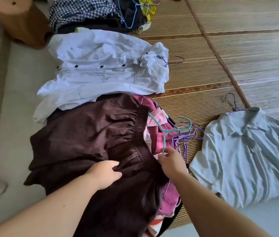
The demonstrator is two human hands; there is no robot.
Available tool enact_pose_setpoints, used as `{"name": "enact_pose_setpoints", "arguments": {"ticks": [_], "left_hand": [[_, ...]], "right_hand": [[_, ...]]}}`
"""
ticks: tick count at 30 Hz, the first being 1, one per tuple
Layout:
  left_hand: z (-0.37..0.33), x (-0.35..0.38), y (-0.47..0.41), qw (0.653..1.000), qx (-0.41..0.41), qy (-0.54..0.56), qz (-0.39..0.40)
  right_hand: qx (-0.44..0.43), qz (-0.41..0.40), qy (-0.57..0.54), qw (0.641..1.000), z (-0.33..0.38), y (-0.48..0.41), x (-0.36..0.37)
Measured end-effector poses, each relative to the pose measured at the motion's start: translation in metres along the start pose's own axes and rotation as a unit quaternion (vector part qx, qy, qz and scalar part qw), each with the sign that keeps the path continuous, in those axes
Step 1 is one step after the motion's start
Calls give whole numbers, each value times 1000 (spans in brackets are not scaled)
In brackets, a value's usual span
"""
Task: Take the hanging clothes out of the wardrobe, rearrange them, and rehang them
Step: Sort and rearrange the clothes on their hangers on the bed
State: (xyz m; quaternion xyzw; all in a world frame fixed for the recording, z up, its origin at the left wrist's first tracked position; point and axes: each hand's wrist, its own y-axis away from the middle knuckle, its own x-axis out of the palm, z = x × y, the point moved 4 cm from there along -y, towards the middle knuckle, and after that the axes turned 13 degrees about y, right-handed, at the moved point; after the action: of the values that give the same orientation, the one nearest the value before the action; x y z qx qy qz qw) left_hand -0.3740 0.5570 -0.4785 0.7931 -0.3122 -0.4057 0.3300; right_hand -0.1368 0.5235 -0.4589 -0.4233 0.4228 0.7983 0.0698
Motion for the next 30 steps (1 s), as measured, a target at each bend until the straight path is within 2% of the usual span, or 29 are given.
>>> {"name": "enact_pose_setpoints", "arguments": {"ticks": [2,4,10,13,16,19,24,28,30], "left_hand": [[-15,-10,9,1000,11,18,-21],[-35,-26,20,997,37,33,-51],[-110,-112,80,967,145,71,-199],[-134,-161,118,947,176,53,-262],[-149,-201,154,938,192,12,-288],[-160,-236,189,923,210,-32,-322],[-173,-281,234,896,253,-79,-357],[-184,-284,257,918,274,-60,-280],[-192,-274,266,919,299,-66,-248]], "right_hand": [[5,-46,-10,999,6,15,-12],[-25,-79,-33,996,17,35,-25],[-122,-45,-159,979,63,109,-75],[-171,-65,-151,971,86,142,-112],[-227,-111,-111,961,108,167,-161],[-274,-110,-71,953,129,194,-213],[-345,-115,-50,930,142,229,-288],[-377,-153,-36,913,132,259,-329],[-367,-198,-7,909,122,266,-343]]}}
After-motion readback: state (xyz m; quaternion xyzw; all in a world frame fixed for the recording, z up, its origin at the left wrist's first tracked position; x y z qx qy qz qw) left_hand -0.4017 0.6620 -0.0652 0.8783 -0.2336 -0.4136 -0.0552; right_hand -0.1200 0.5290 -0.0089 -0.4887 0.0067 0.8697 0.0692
